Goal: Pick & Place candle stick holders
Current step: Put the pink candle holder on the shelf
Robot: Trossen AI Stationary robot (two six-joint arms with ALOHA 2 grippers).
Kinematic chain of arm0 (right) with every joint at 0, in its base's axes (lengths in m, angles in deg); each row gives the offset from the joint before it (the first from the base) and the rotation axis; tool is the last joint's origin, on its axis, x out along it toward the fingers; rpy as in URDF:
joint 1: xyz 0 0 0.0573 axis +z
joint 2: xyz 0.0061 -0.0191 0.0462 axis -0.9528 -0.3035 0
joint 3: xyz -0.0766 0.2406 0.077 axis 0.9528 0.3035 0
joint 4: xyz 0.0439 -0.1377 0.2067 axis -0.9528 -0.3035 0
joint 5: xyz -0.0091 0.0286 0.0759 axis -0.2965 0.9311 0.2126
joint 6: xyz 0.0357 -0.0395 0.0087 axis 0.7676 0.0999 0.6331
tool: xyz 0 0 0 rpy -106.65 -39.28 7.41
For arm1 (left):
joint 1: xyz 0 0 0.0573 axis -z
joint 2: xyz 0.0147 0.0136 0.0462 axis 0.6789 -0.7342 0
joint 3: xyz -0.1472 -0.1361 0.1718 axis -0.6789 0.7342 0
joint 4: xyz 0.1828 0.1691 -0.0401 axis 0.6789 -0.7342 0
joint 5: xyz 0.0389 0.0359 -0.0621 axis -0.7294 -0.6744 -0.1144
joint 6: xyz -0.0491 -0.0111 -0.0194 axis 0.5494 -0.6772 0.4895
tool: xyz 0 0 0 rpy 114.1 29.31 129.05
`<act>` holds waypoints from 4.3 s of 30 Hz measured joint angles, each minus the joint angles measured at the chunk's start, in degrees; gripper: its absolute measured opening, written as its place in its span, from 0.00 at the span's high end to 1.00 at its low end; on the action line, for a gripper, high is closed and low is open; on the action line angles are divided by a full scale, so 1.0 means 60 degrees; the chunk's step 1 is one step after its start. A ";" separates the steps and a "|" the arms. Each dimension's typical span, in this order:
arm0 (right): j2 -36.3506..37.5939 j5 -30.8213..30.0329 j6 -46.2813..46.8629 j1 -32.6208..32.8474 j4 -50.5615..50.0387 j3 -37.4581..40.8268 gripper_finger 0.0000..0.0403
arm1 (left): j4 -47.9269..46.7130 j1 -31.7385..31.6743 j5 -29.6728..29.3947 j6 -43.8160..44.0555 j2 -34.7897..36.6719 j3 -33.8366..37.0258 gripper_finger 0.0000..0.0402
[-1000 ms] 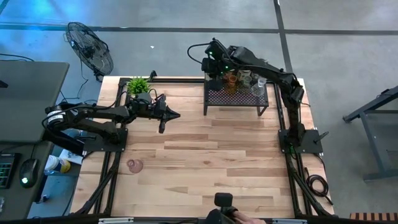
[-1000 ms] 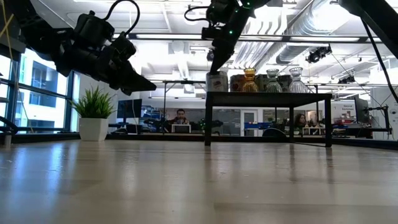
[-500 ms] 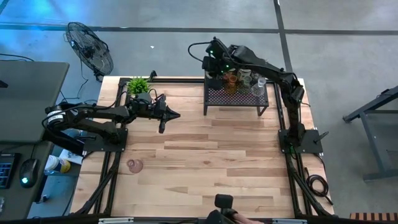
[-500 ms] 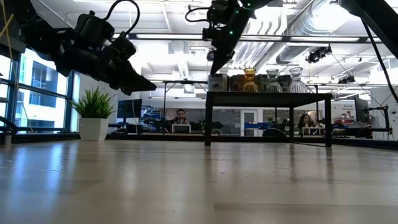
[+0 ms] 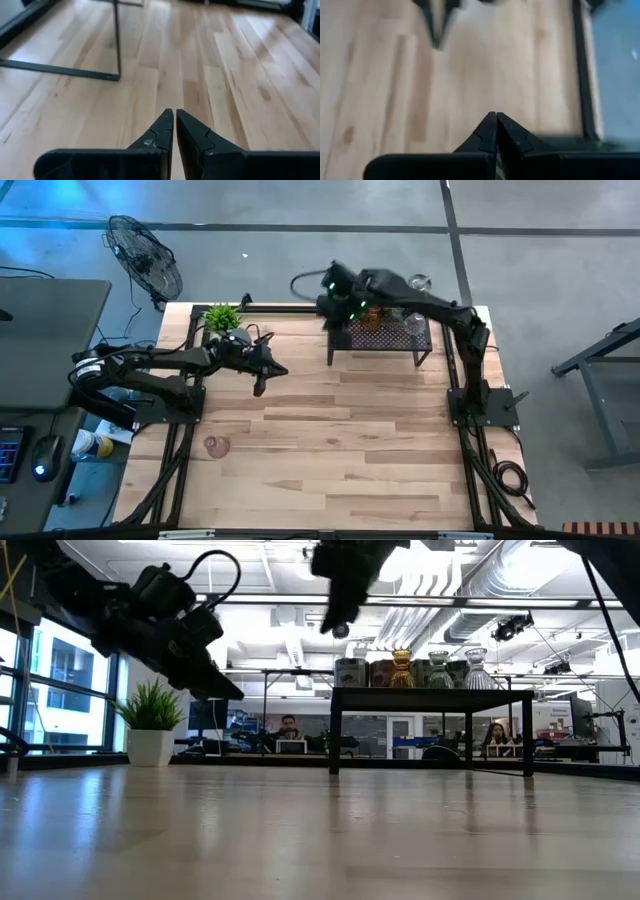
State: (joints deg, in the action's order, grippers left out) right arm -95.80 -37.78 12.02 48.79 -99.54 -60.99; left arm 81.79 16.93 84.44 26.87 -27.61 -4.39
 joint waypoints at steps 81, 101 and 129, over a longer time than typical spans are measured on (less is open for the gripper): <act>0.7064 -0.5879 0.3347 0.5558 2.0994 1.8141 1.00 | -1.4072 1.0313 -0.2235 1.4983 -0.0184 -0.4083 0.20; 0.7064 -0.5879 0.3179 0.5558 2.0990 1.8141 1.00 | -1.4054 0.9273 -0.3021 1.3093 -0.0185 -0.5208 0.58; 0.7064 -0.5901 0.3128 0.5558 2.1254 1.8132 1.00 | -1.1952 0.3763 -0.3464 0.0418 -0.7832 -1.2485 0.58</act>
State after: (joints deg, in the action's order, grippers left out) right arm -53.41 -73.19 30.79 82.14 27.98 47.80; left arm 10.08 39.51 63.65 29.38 -74.60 -79.30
